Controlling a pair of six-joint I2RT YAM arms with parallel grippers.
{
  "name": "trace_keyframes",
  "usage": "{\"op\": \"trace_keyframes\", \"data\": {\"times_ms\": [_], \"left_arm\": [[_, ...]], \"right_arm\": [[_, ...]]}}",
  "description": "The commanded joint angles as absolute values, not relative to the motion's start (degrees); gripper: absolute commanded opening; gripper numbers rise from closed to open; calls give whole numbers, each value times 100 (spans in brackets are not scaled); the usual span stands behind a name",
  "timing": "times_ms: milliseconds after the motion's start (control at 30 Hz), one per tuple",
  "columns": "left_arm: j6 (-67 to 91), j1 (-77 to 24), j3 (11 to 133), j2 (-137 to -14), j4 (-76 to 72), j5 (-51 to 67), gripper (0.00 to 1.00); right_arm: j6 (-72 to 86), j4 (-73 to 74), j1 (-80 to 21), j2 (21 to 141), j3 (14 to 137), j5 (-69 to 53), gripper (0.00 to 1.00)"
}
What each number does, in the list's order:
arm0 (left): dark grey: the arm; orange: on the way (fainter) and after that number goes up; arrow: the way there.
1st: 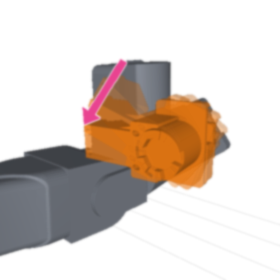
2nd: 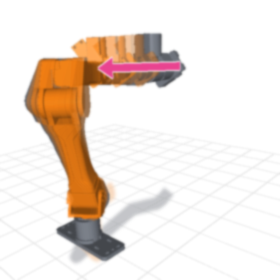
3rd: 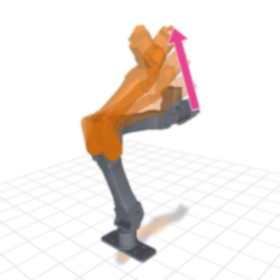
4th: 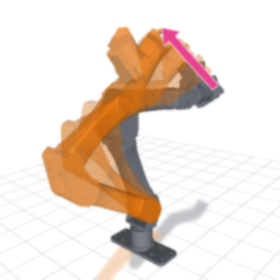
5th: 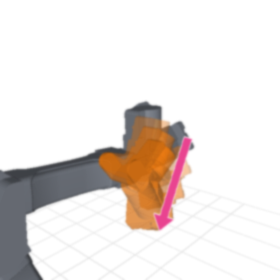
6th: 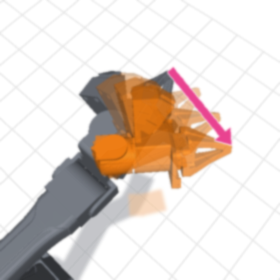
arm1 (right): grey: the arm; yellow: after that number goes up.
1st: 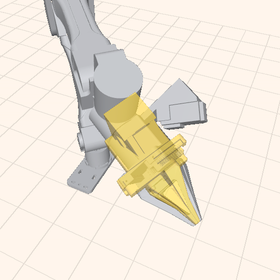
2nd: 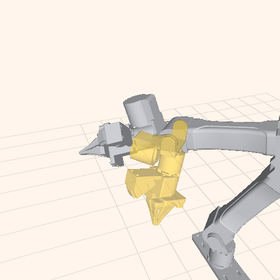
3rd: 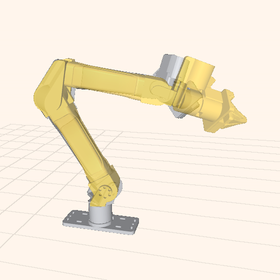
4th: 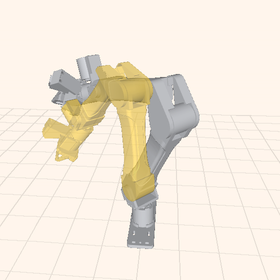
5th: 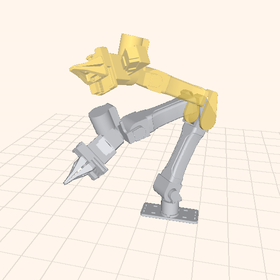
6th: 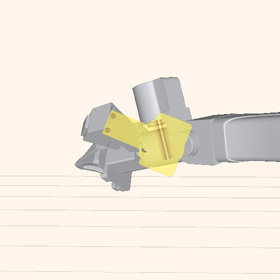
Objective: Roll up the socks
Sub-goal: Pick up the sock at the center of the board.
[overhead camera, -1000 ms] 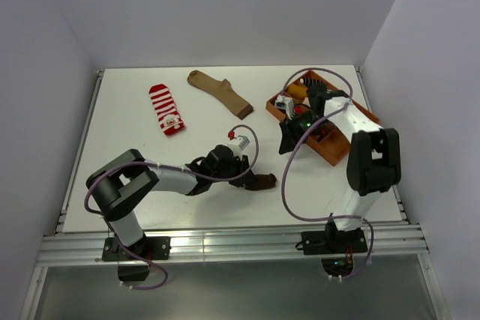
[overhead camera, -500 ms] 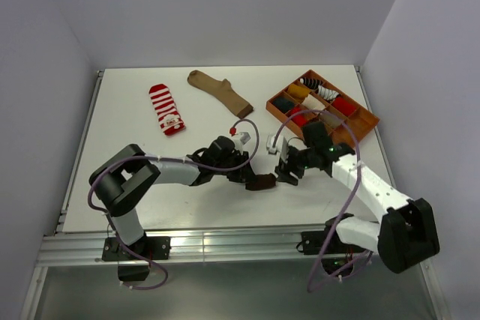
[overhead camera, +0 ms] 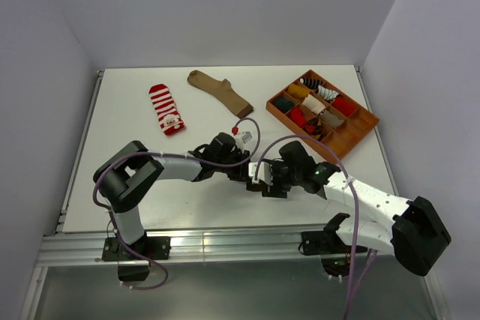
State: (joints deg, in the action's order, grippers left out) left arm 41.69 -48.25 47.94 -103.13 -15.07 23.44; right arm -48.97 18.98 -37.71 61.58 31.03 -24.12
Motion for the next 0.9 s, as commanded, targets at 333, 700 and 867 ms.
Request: {"op": "trace_keyframes", "data": {"times_ms": [333,700,867], "left_arm": [[3981,-4808,4605,-10854,-18,2478,0],[3946,-4702,4641,-10960,-18,2847,0],[3964,-4649,4676,-11048,-88,3137,0]], "right_arm": [[-5018,1213,-4649,6697,2979,-1494,71],[-5124,1099,-4685,7391,3111,-1222,67],[-5089,1195,-4685,7619,3217,-1222,62]]}}
